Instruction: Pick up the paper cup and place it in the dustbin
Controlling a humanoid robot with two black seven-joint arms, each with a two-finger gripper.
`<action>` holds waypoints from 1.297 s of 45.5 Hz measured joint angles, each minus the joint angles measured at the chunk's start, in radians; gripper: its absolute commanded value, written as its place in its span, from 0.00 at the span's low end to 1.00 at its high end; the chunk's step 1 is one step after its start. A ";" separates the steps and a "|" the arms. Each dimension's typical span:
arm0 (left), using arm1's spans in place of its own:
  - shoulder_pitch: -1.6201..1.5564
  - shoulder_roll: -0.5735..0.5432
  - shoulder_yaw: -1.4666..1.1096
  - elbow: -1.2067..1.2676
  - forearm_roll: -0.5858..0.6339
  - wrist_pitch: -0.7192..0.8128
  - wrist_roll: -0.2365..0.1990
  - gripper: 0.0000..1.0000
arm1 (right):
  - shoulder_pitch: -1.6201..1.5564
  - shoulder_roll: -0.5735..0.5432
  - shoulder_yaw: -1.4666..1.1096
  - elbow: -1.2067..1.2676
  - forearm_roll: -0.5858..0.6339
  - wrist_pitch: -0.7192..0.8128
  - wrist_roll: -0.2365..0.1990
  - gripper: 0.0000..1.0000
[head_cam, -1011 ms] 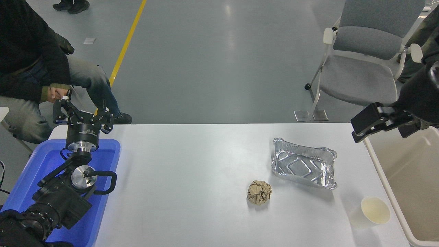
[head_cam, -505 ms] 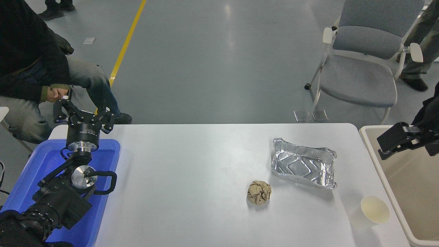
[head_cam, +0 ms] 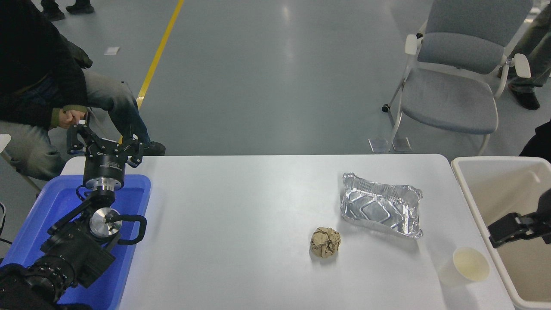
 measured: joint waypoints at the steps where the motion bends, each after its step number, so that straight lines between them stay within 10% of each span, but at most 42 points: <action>1: 0.000 0.000 0.000 0.000 0.000 0.000 0.000 0.99 | -0.032 -0.005 0.024 -0.008 -0.016 -0.006 0.000 1.00; 59: 0.000 0.000 0.000 0.000 0.000 0.000 0.000 0.99 | -0.672 0.083 0.470 -0.319 -0.217 -0.198 0.008 1.00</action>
